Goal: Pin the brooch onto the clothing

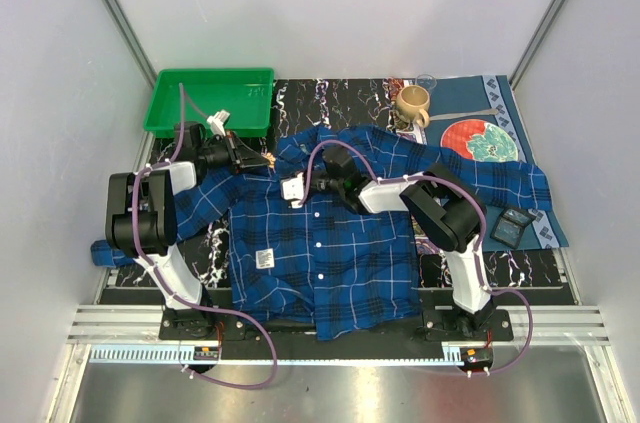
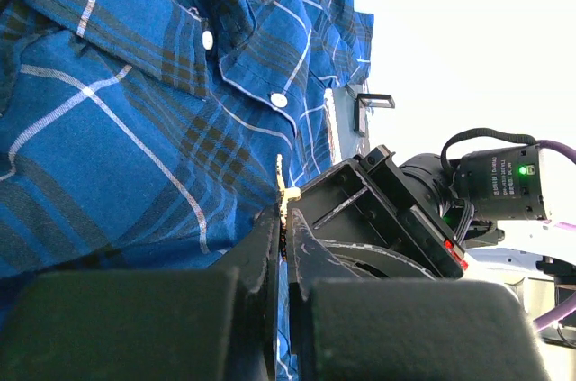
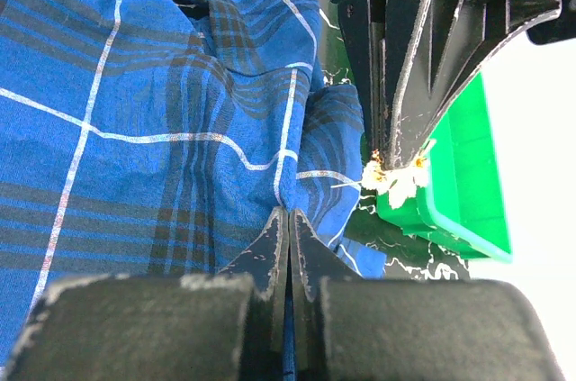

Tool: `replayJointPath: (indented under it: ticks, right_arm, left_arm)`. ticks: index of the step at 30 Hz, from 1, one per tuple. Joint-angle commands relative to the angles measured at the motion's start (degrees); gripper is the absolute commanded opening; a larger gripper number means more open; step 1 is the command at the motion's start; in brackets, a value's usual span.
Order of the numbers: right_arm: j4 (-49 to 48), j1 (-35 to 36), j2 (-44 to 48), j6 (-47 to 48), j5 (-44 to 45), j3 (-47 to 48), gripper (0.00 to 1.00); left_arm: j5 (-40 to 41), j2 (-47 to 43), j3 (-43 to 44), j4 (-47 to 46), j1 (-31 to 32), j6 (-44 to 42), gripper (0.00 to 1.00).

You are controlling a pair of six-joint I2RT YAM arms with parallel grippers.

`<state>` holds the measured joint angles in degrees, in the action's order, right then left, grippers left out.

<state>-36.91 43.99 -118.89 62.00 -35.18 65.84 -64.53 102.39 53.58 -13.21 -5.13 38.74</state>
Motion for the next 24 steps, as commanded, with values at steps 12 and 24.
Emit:
replayJointPath:
  ticks: [12, 24]
  right_arm:
    - [-8.8, 1.1, 3.32, 3.22, -2.26, -1.69, 0.0]
    - [-9.76, 1.1, 2.7, 3.83, -2.17, -1.33, 0.0]
  left_arm:
    - [-1.56, -0.88, 0.38, -0.32, -0.23, -0.95, 0.0]
    - [-1.39, 0.09, 0.29, 0.03, -0.15, -1.12, 0.0]
